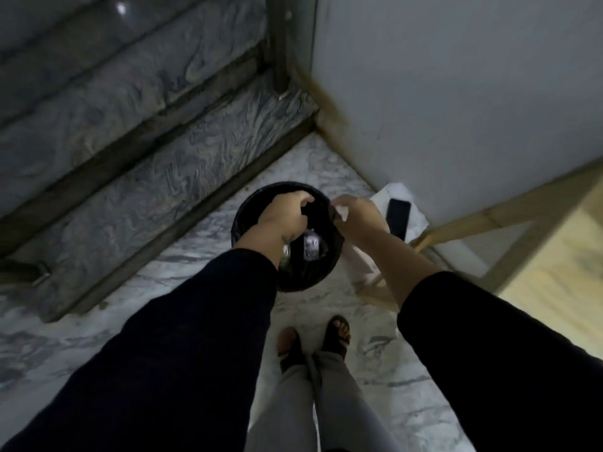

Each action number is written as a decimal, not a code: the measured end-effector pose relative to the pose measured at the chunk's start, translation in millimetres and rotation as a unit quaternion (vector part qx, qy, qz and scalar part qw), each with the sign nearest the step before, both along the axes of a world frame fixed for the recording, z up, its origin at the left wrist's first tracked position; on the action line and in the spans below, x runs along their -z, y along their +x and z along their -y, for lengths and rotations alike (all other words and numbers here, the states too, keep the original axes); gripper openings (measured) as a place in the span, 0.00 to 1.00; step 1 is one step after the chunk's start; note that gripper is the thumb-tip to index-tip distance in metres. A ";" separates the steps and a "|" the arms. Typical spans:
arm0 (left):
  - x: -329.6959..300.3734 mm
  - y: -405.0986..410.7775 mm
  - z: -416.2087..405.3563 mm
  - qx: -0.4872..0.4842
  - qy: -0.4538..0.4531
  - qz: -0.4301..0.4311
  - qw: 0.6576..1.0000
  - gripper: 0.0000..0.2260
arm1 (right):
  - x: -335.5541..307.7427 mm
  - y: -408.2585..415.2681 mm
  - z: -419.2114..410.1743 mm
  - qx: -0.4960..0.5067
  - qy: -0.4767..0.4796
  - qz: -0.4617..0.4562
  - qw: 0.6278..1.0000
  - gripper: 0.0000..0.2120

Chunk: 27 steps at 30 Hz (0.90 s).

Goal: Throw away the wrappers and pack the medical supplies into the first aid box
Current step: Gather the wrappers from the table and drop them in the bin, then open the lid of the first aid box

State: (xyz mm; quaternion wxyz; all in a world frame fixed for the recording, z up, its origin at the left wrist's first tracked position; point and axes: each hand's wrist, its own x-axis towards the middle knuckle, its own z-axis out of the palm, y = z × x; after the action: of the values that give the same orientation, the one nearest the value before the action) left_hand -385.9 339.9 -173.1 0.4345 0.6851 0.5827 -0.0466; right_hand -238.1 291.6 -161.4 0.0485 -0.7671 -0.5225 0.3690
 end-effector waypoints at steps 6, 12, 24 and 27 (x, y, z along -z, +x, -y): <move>-108.5 65.3 1.7 0.134 0.123 0.022 0.983 0.22 | -114.1 52.8 29.9 0.005 0.078 0.087 0.993 0.19; -175.8 158.2 17.8 0.238 0.191 0.044 0.951 0.23 | -191.2 126.8 74.9 0.066 0.135 0.188 0.971 0.19; -196.2 325.1 110.1 0.387 0.229 0.152 0.880 0.28 | -207.3 275.7 208.2 0.206 0.120 0.371 0.897 0.29; -182.3 349.6 121.7 0.392 0.246 0.157 0.872 0.29 | -188.6 289.5 218.3 0.201 0.102 0.384 0.895 0.32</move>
State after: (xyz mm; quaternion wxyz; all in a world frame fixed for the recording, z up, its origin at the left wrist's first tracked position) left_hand -36.3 218.2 9.2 0.2839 0.9405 0.1827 0.0397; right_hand 51.5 73.4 27.2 -0.0050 -0.9287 -0.3699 -0.0277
